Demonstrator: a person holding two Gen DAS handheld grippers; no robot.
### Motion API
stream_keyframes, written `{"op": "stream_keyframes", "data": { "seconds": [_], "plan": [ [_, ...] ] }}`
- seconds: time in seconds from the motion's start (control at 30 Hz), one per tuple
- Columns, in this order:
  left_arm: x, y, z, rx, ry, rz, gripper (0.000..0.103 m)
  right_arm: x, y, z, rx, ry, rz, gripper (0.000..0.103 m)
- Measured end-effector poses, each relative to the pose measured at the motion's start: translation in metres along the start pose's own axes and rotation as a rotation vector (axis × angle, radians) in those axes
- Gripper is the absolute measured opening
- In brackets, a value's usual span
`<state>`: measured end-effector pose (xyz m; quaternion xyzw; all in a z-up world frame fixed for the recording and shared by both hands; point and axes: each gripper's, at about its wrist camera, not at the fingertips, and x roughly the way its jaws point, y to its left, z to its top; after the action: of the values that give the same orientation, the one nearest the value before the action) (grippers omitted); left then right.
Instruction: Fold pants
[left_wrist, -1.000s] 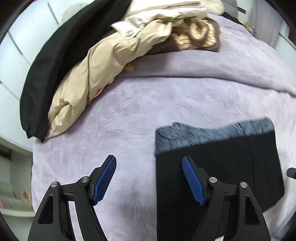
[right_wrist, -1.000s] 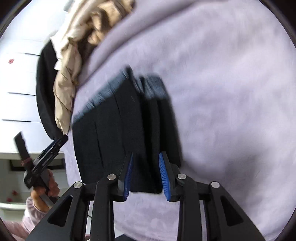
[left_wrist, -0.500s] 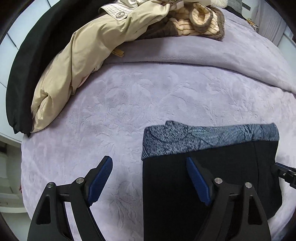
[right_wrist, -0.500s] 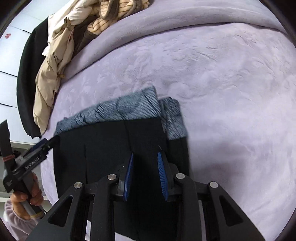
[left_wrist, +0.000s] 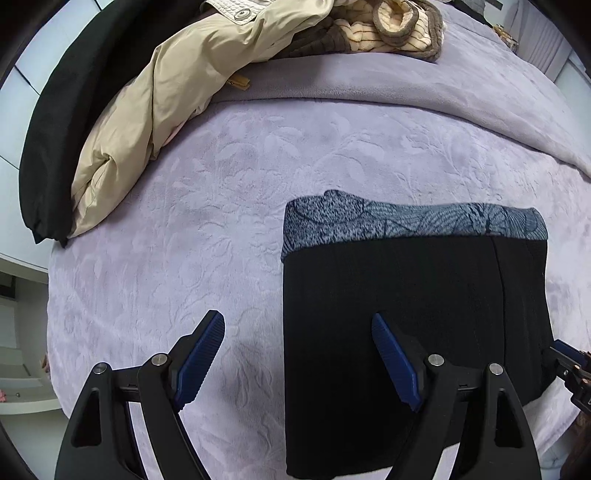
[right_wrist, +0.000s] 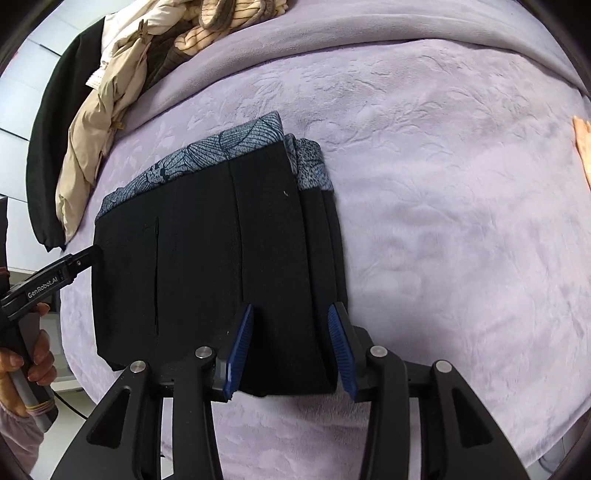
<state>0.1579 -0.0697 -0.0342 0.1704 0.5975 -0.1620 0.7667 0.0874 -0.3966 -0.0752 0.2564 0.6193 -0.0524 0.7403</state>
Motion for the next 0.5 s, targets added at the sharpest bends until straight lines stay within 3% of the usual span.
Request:
{"op": "stream_keyframes", "data": {
  "seconds": [0.03,0.07,0.1,0.5],
  "plan": [
    [-0.001,0.000,-0.003,0.004,0.008,-0.006,0.084,0.000,0.001,-0.001,0.004,0.001,-0.001,0.049],
    [-0.001,-0.001,-0.005,0.010,0.017,-0.008,0.098,-0.001,0.001,-0.003,0.010,0.001,-0.001,0.050],
    [-0.001,-0.001,-0.007,0.014,0.024,-0.004,0.103,-0.002,0.001,-0.004,0.015,0.002,0.000,0.051],
    [0.000,-0.003,-0.032,0.035,0.078,-0.015,0.103,-0.009,0.003,-0.020,0.048,0.031,0.012,0.062]
  ]
}}
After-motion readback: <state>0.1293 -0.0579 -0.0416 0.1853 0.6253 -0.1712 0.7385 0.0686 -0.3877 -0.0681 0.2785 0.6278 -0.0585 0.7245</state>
